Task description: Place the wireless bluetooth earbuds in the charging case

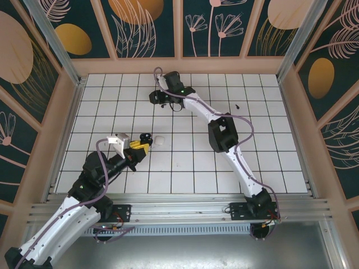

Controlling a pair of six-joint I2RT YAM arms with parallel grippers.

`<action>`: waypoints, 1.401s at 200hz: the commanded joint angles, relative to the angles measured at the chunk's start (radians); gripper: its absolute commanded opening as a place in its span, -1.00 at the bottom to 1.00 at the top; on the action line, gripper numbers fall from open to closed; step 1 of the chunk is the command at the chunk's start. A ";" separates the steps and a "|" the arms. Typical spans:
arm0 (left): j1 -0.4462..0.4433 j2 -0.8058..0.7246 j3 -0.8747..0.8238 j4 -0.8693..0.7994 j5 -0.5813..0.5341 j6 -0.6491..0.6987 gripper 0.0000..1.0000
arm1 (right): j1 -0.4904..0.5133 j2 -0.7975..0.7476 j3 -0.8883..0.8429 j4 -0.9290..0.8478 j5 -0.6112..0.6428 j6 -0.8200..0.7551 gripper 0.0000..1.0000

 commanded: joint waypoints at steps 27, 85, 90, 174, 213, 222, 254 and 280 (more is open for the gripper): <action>-0.004 -0.010 -0.014 0.026 0.005 -0.005 -1.00 | -0.021 0.095 0.078 0.073 -0.009 0.053 -0.05; -0.004 -0.015 -0.008 0.019 0.007 -0.007 -1.00 | -0.022 0.077 0.078 -0.093 0.012 -0.025 -0.09; -0.004 -0.016 -0.009 0.020 0.007 -0.008 -1.00 | -0.025 0.068 0.068 -0.111 0.019 -0.030 -0.10; -0.004 -0.006 -0.011 0.053 0.022 -0.039 -1.00 | -0.008 -0.062 -0.085 -0.203 0.098 -0.118 -0.23; -0.004 -0.011 -0.012 0.046 0.022 -0.042 -1.00 | 0.011 -0.048 -0.061 -0.223 0.170 -0.060 -0.26; -0.004 -0.014 -0.013 0.045 0.022 -0.042 -1.00 | 0.015 -0.044 -0.054 -0.225 0.180 -0.039 -0.25; -0.004 -0.019 -0.014 0.039 0.019 -0.039 -1.00 | 0.032 -0.023 -0.038 -0.219 0.233 0.016 -0.25; -0.004 -0.033 -0.018 0.024 0.016 -0.036 -1.00 | 0.048 -0.003 -0.034 -0.215 0.275 0.045 -0.26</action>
